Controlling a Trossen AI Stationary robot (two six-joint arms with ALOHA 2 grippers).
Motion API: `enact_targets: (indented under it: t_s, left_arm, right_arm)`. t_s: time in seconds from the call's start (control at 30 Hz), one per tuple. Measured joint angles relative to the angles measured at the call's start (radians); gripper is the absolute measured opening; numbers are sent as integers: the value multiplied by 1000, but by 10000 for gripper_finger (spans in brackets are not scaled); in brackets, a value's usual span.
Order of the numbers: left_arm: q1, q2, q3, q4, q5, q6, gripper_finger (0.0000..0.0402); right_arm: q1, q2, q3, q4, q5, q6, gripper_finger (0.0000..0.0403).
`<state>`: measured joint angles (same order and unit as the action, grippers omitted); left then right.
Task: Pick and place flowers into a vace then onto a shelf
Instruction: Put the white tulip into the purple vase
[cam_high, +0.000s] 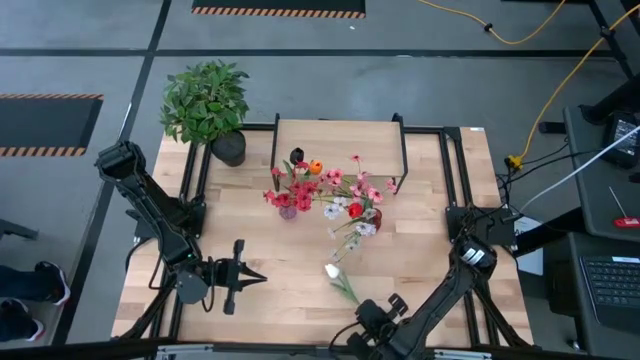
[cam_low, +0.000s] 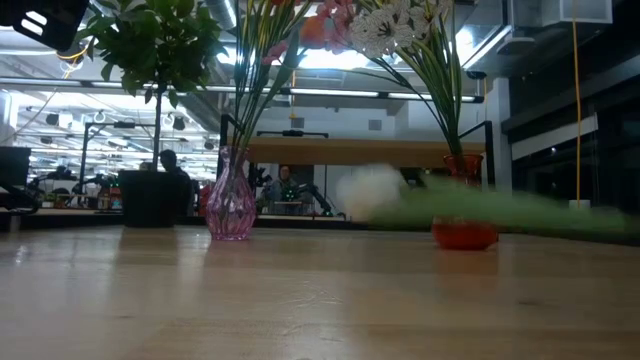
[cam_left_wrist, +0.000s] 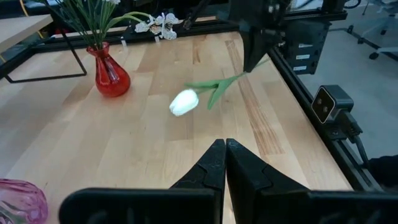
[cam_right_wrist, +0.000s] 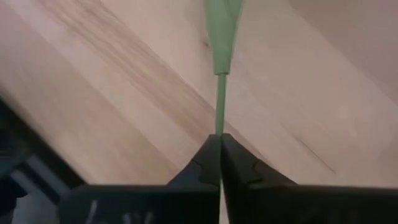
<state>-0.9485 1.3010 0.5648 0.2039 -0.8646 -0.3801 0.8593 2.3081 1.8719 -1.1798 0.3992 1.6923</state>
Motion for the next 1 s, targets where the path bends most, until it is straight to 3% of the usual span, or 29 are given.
enact_targets:
  t_s: [0.5, 0.83, 1.0]
  left_arm:
    - [0, 0, 0, 1, 21, 50, 8]
    - [0, 0, 0, 3, 22, 53, 15]
    - [0, 0, 0, 28, 22, 53, 31]
  right_arm:
    - [18, -106, 1, 10, 179, -138, 0]
    - [15, -176, 3, 220, 287, -503, 0]
    - [-12, -186, 3, 241, 369, -591, 0]
